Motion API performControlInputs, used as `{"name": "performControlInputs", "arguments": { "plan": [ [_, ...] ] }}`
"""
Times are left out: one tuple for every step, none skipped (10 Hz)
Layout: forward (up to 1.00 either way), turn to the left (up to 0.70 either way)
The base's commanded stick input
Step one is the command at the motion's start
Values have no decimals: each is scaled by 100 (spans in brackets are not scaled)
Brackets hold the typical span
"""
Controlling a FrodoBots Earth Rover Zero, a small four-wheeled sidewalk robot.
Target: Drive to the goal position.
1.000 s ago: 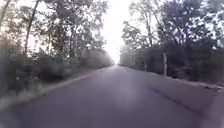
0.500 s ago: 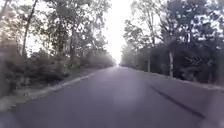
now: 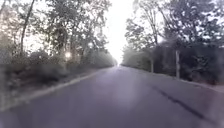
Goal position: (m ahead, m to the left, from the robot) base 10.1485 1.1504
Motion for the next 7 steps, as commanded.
{"name": "performControlInputs", "arguments": {
  "plan": [
    [100,0],
    [100,0],
    [100,0],
    [100,0],
    [100,0],
    [100,0],
    [100,0]
  ]
}}
